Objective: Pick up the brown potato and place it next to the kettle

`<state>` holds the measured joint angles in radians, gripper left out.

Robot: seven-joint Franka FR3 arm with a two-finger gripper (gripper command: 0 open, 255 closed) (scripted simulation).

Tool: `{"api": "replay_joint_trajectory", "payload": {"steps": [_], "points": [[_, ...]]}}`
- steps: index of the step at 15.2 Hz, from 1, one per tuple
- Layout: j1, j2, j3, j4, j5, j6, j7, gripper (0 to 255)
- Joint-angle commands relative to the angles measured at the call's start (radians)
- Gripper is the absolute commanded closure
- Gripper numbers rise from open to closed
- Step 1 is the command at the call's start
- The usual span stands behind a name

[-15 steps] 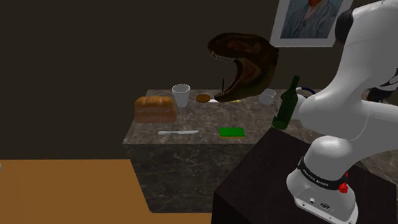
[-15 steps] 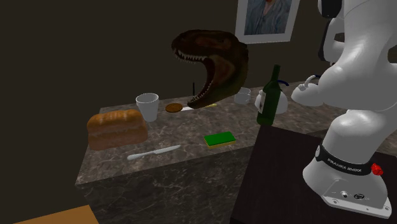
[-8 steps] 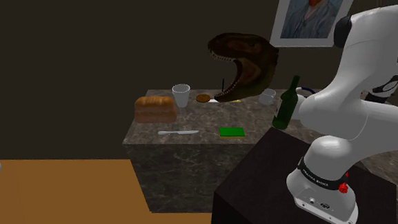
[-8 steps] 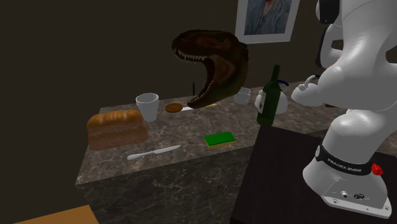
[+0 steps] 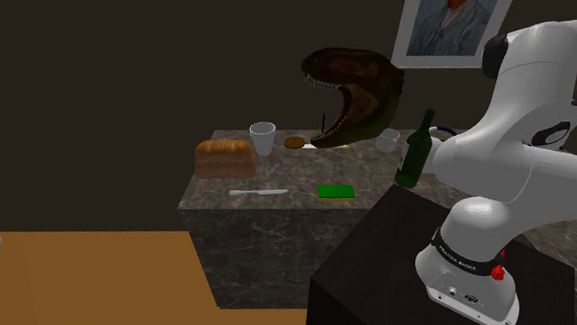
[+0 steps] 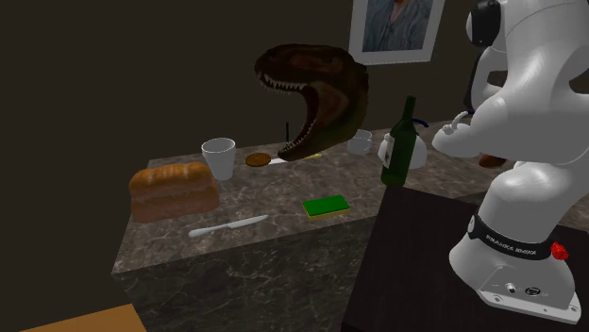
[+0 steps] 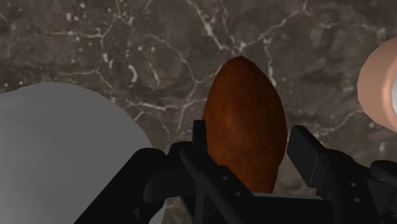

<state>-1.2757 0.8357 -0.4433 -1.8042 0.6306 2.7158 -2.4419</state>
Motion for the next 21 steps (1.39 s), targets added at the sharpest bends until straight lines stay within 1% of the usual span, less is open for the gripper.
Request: {"api": "replay_joint_trajectory", "payload": {"steps": [1, 8, 9, 14, 18, 21], "points": [[-0.008, 0.018, 0.012, 0.009, 0.007, 0.009, -0.005, 255], [-0.008, 0.018, 0.011, 0.010, 0.008, 0.009, -0.005, 255], [-0.007, 0.018, 0.011, 0.011, 0.007, 0.008, -0.004, 0], [-0.008, 0.018, 0.011, 0.010, 0.008, 0.009, -0.005, 0], [0.055, -0.102, -0.054, -0.075, -0.035, -0.035, 0.021, 0], [0.055, -0.103, -0.054, -0.076, -0.035, -0.035, 0.021, 0]]}}
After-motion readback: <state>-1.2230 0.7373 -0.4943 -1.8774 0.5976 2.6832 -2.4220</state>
